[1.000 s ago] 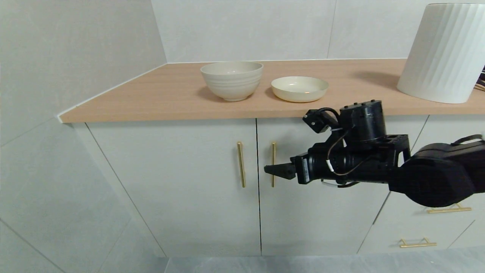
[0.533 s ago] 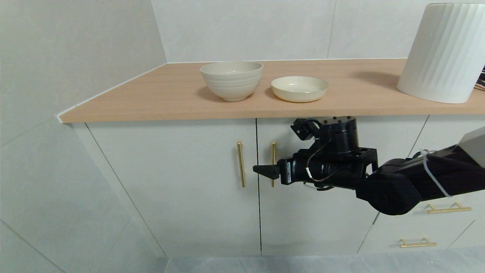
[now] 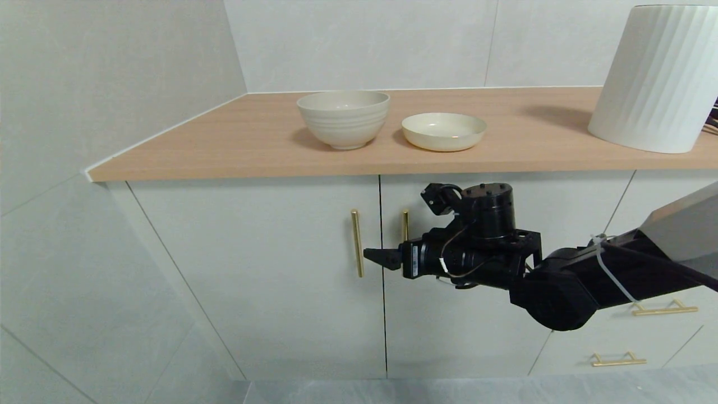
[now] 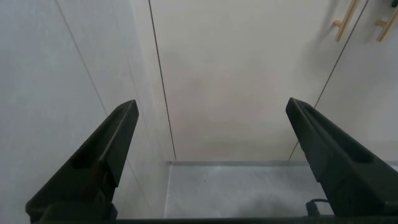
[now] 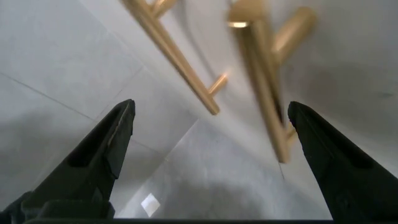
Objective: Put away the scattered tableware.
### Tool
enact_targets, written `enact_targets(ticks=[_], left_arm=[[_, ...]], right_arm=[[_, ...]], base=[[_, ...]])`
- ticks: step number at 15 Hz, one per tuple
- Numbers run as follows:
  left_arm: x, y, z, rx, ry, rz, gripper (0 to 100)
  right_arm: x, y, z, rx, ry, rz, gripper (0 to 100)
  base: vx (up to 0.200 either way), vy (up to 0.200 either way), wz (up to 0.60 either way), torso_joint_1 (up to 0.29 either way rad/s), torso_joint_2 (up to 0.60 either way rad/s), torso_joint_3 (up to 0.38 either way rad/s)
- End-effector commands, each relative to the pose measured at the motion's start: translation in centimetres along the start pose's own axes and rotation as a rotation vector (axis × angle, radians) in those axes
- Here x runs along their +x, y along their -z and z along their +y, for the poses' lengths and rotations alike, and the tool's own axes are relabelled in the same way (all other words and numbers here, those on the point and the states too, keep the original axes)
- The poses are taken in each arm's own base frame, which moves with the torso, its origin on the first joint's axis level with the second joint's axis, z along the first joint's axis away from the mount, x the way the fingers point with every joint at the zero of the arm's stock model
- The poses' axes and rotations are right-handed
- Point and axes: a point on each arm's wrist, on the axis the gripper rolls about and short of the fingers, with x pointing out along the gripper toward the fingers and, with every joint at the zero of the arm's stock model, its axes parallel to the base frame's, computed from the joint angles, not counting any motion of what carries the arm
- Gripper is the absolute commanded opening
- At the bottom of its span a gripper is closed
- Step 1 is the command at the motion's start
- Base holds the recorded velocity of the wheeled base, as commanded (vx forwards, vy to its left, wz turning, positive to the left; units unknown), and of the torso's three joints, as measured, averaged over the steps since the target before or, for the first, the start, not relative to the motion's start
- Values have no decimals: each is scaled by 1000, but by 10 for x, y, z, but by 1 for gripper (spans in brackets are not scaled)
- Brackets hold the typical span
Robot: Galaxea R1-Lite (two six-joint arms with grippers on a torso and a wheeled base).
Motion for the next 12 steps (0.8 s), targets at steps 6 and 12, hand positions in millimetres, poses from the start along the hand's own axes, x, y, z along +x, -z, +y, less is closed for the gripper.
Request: enact_targets(ticks=[6,12], left_arm=[[0,0,0,0,-1,0,100],[0,0,0,0,-1,0,100]], right_arm=[[-9,1,17,-8,-48,-36,100],[-33,6,22,-11,-56,-40,100]], base=[[0,0,0,0,0,0],[0,0,0,0,0,0]])
